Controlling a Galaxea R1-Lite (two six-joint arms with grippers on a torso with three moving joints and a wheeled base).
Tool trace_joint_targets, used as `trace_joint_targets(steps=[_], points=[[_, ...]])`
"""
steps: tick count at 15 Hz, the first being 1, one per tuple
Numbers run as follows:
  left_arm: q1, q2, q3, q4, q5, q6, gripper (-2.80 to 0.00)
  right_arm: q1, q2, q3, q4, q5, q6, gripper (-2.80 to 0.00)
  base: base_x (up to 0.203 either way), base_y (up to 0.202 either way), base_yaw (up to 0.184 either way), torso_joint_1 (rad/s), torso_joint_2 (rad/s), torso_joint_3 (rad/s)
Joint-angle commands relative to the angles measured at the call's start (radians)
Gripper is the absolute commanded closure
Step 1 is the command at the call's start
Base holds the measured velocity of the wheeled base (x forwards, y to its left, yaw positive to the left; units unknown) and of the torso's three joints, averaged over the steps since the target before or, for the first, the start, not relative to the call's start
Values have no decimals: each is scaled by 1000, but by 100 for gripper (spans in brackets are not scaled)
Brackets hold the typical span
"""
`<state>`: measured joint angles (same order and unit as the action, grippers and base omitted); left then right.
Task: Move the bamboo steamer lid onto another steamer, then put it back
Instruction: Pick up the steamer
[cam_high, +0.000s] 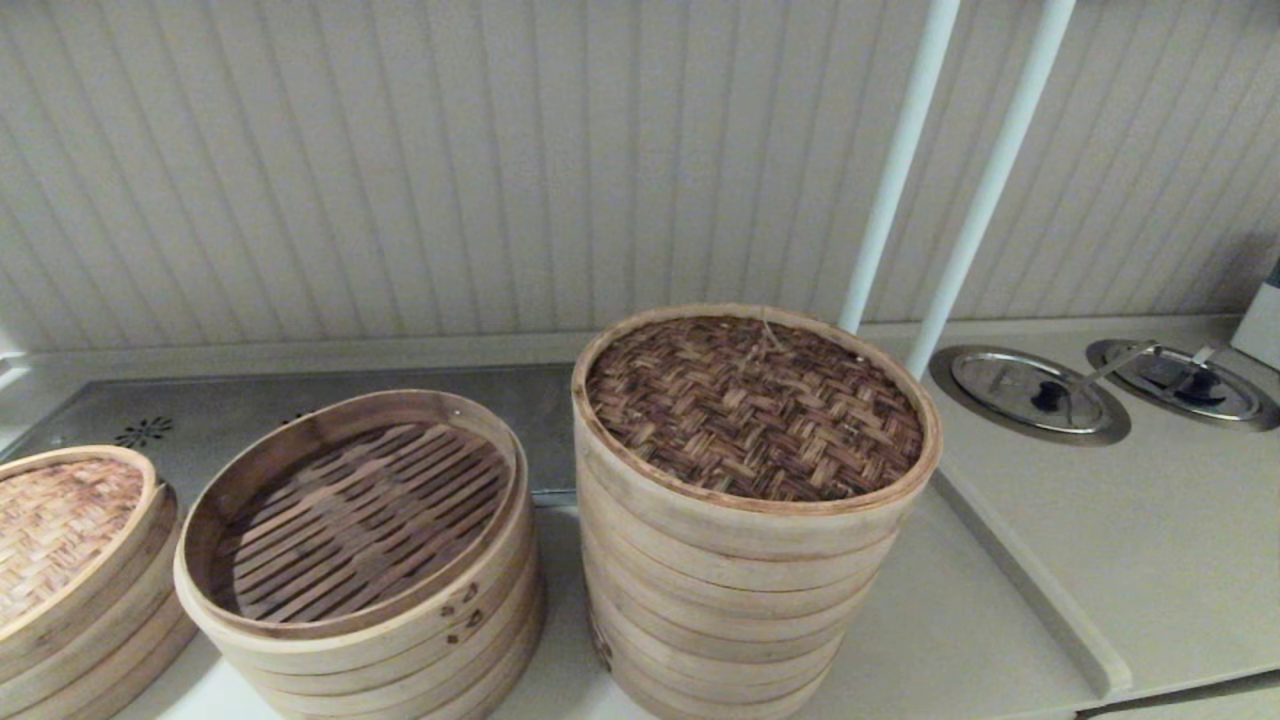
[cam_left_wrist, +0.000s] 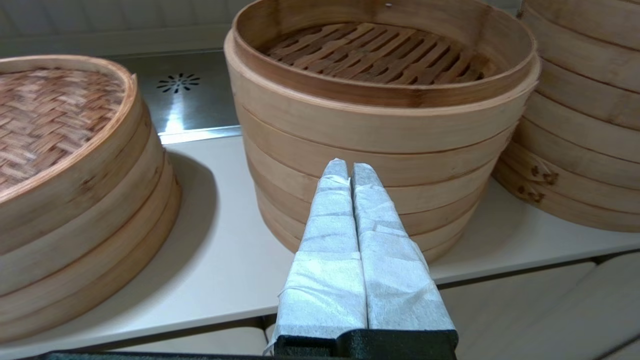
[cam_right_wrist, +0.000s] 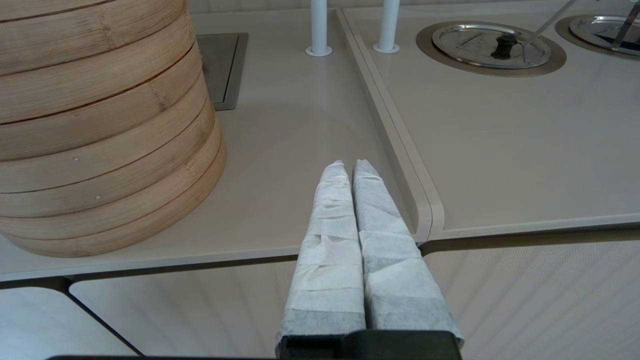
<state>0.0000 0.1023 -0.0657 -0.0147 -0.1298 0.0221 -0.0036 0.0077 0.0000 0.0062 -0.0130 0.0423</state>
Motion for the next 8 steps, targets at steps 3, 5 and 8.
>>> trace_joint_targets(steps=[3, 5, 8], points=[[0, -61, 32, -4, 2, -1, 0, -1, 2, 3, 0, 1, 1, 0, 0, 0, 0, 0, 0, 0], [0, -104, 33, 0, 18, -1, 0, 1, 2, 3, 0, -1, 0, 0, 0, 0, 0, 0, 0, 0], [0, -109, 40, -6, 51, 3, 0, 1, 2, 3, 0, 1, 1, 0, 0, 0, 0, 0, 0, 0]])
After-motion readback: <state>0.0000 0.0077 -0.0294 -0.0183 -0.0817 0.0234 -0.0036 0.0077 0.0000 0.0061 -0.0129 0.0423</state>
